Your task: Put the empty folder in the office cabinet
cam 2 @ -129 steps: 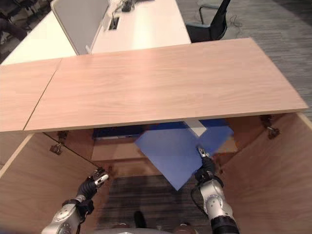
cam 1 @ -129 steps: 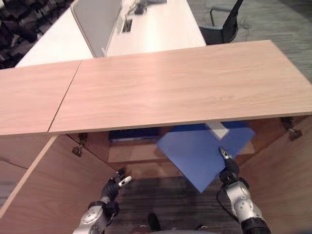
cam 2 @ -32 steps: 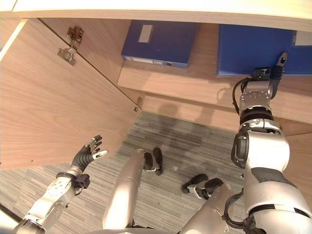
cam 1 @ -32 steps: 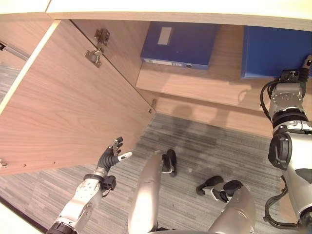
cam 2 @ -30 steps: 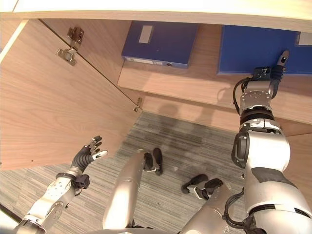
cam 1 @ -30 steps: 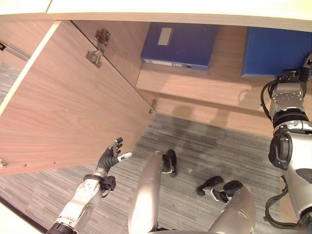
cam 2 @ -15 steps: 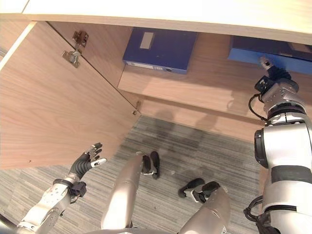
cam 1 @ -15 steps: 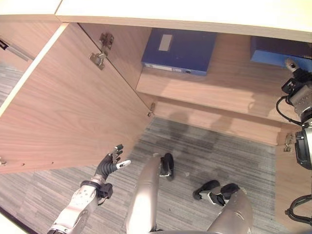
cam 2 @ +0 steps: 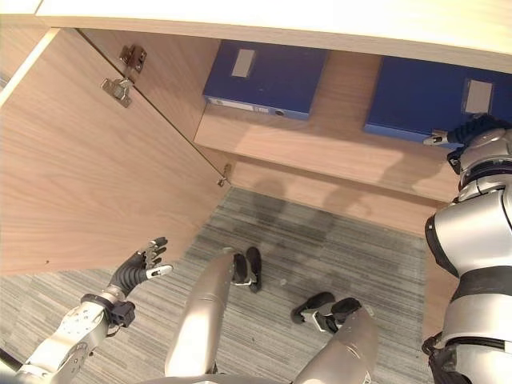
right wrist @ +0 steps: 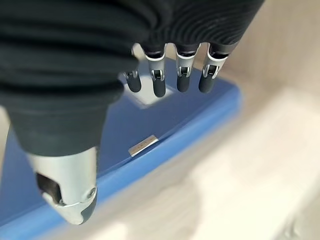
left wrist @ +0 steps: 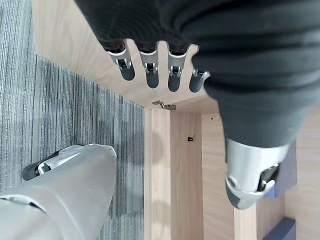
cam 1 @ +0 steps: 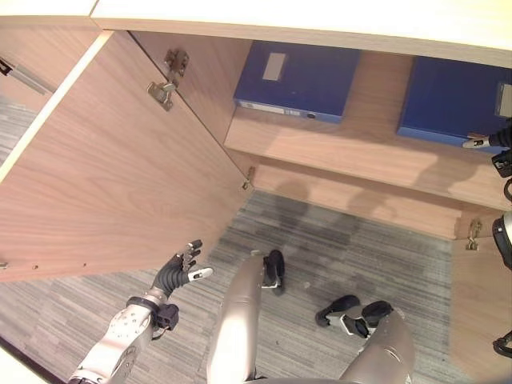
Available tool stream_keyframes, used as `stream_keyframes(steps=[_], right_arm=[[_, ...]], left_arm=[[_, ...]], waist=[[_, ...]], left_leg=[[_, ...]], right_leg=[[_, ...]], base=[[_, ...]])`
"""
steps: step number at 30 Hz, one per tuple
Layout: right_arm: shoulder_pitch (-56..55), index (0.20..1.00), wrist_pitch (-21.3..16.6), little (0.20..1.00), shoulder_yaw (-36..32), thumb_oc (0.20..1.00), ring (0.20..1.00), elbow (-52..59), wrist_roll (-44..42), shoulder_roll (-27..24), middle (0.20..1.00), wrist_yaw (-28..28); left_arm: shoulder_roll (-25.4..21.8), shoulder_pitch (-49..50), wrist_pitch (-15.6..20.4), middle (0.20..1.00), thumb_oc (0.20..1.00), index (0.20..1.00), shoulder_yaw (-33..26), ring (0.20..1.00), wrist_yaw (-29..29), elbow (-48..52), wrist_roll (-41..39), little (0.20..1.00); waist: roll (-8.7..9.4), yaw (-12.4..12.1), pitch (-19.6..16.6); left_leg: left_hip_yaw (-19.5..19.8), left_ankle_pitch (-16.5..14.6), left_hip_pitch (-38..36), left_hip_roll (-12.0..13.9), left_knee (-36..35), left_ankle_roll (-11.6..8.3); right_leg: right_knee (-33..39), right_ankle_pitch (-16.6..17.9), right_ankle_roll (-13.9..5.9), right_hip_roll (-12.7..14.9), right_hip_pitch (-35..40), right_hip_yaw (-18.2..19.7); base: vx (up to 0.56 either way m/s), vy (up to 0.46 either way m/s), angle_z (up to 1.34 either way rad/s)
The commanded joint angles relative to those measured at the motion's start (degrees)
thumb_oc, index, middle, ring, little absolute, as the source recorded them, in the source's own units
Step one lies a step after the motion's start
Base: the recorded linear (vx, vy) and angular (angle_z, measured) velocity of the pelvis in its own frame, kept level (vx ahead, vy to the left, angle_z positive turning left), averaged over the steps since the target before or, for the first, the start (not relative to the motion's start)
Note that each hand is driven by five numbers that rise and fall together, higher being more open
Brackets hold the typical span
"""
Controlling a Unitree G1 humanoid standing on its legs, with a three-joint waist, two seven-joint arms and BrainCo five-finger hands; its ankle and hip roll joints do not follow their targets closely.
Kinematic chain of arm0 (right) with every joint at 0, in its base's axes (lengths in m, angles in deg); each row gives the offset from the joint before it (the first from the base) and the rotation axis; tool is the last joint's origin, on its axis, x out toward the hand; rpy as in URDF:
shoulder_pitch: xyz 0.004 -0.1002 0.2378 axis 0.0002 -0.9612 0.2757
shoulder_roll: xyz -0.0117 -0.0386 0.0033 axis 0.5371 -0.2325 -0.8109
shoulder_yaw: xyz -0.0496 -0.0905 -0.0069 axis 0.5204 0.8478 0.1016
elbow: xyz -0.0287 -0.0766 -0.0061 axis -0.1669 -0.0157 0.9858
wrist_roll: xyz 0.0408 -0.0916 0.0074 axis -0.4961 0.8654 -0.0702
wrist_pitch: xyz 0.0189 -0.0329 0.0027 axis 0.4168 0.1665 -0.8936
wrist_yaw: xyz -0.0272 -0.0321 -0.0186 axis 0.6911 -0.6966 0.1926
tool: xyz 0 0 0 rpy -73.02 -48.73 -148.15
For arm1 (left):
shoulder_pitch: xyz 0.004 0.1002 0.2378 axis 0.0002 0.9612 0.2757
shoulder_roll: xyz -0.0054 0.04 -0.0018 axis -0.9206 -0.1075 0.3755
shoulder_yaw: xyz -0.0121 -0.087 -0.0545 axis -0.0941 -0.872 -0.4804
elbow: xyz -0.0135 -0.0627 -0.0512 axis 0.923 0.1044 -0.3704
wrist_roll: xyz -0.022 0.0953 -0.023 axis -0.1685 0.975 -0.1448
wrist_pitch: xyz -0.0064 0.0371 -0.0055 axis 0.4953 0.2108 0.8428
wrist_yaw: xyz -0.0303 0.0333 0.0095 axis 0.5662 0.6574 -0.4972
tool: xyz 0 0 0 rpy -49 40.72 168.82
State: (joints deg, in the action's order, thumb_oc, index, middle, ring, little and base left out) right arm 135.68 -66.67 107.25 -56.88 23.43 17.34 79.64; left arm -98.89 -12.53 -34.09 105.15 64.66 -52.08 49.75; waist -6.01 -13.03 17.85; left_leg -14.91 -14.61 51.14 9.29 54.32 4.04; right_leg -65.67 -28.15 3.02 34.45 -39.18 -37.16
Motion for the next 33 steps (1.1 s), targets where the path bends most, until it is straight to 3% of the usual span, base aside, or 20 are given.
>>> stream_keyframes(steps=[1,5,6,12,15,16,19,22,33], right_arm=[[1.2,1.000,-2.7,1.000,-1.0,1.000,1.000,3.5,7.1,-2.9,1.000,0.5],[-1.1,1.000,-3.1,1.000,-1.5,1.000,1.000,4.7,7.6,-2.1,1.000,3.4],[-3.0,1.000,-2.9,1.000,-3.0,1.000,1.000,7.3,3.7,-0.3,1.000,7.3],[-6.7,1.000,-2.7,1.000,-2.4,1.000,1.000,12.5,1.1,6.0,1.000,14.2],[-8.0,1.000,-2.3,1.000,-1.8,1.000,1.000,12.5,3.5,8.4,1.000,14.1],[-10.1,1.000,-1.7,1.000,-2.1,1.000,1.000,10.1,7.6,11.3,1.000,12.8],[-13.3,1.000,-0.6,1.000,-3.4,1.000,1.000,4.3,16.4,13.9,1.000,11.9],[-18.6,1.000,0.4,1.000,-6.9,1.000,1.000,2.5,18.8,15.7,1.000,12.1],[-18.8,1.000,0.8,1.000,-9.0,1.000,1.000,1.9,20.1,15.6,1.000,11.8]], left_arm=[[-1.0,-1.5,1.9,1.000,1.000,1.000,-5.8,1.000,0.7,2.9,2.0,1.000],[-1.2,-1.5,1.5,1.000,1.000,1.000,-6.9,1.000,1.8,3.6,3.0,1.000],[-1.2,-1.8,1.2,1.000,1.000,1.000,-7.7,1.000,2.3,4.2,3.6,1.000],[-0.4,-3.6,0.3,1.000,1.000,1.000,-7.2,1.000,3.9,4.3,5.1,1.000],[-0.5,-4.6,0.0,1.000,1.000,1.000,-6.4,1.000,4.2,4.2,5.4,1.000],[-0.6,-6.8,-0.2,1.000,1.000,1.000,-5.2,1.000,4.5,4.5,5.6,1.000],[-1.0,-8.8,-1.5,1.000,1.000,1.000,-3.5,1.000,5.4,5.2,6.0,1.000],[-0.4,-10.3,-3.4,1.000,1.000,1.000,-2.8,1.000,7.2,5.3,7.4,1.000],[-0.1,-9.3,-5.0,1.000,1.000,1.000,-3.7,1.000,7.9,4.8,8.9,1.000]], waist=[[-0.28,-1.7,3.1],[-0.67,-1.6,3.1],[-0.76,-1.3,2.9],[-0.91,-1.4,2.7],[-0.85,-1.3,2.6],[-0.92,-1.1,2.3],[-0.34,-0.7,0.8],[0.37,-0.2,-1.3],[0.26,0.7,-1.9]], left_leg=[[4.4,-2.9,-1.6,5.9,-0.4,-7.72],[4.4,-2.6,-1.7,5.8,-0.8,-7.71],[4.4,-2.4,-1.9,5.7,-1.4,-7.73],[3.6,-1.1,-4.0,5.2,-4.7,-7.78],[3.0,0.0,-6.3,4.6,-7.5,-7.66],[2.8,1.0,-9.0,3.5,-11.0,-7.48],[2.6,4.6,-16.3,1.2,-20.6,-6.97],[3.4,7.9,-23.6,-1.6,-30.1,-6.40],[3.5,7.3,-22.7,-2.0,-28.3,-5.97]], right_leg=[[4.5,2.5,-9.29,3.3,6.6,1.3],[4.7,2.7,-9.54,3.4,6.5,1.2],[4.9,2.7,-9.46,3.5,6.4,1.4],[7.4,4.6,-10.36,3.3,7.5,0.7],[9.8,6.4,-10.95,2.8,8.9,0.5],[12.8,8.1,-11.65,1.9,10.6,-0.1],[21.4,12.7,-13.13,-1.5,16.5,-2.2],[30.2,17.8,-14.35,-4.7,23.2,-3.6],[28.6,17.6,-14.18,-3.9,22.5,-2.4]], base=[[0.00,0.000,0.00],[0.00,0.000,0.00],[0.00,0.000,0.00],[0.00,0.002,-0.01],[-0.02,0.029,-0.08],[-0.02,0.074,-0.04],[-0.01,0.078,-0.01],[-0.01,0.116,0.06],[-0.02,0.025,0.05]])
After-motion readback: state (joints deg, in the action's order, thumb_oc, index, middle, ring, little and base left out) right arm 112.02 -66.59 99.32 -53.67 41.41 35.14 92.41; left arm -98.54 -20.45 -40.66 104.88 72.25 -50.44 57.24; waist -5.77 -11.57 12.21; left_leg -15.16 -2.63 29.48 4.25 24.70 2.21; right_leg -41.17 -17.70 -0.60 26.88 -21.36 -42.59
